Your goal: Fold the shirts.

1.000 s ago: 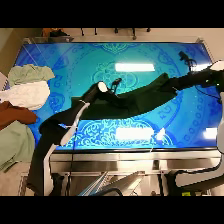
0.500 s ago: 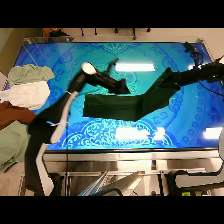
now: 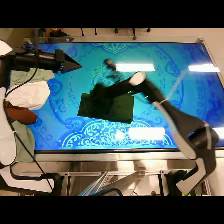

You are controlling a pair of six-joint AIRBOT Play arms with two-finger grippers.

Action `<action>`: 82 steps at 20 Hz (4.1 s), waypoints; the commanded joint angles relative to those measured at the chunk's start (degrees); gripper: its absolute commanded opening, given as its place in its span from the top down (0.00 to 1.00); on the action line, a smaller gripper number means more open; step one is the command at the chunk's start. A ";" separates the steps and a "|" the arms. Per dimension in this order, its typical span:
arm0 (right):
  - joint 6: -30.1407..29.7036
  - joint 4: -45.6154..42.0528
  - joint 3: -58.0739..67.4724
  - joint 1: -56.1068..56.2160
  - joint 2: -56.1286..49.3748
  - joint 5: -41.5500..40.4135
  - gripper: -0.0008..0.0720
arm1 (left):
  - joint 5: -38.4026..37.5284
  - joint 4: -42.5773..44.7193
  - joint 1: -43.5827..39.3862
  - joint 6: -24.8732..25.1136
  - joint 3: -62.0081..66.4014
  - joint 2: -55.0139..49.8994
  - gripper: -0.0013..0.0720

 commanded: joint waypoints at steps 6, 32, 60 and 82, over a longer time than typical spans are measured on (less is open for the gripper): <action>5.22 -5.14 1.09 -1.92 5.44 4.24 0.48 | 0.85 -0.11 4.57 7.56 -9.57 5.95 0.96; 3.08 10.62 -15.56 -25.88 -0.26 10.54 0.96 | 0.22 -0.07 4.57 7.63 -9.57 5.92 0.96; 27.50 -37.11 -42.12 -101.88 30.34 21.68 0.28 | -0.20 -0.09 4.57 9.60 -9.57 5.90 0.96; 37.83 -31.74 -50.10 -31.76 56.48 12.74 0.96 | 8.48 0.42 -3.26 12.90 -53.53 32.13 0.96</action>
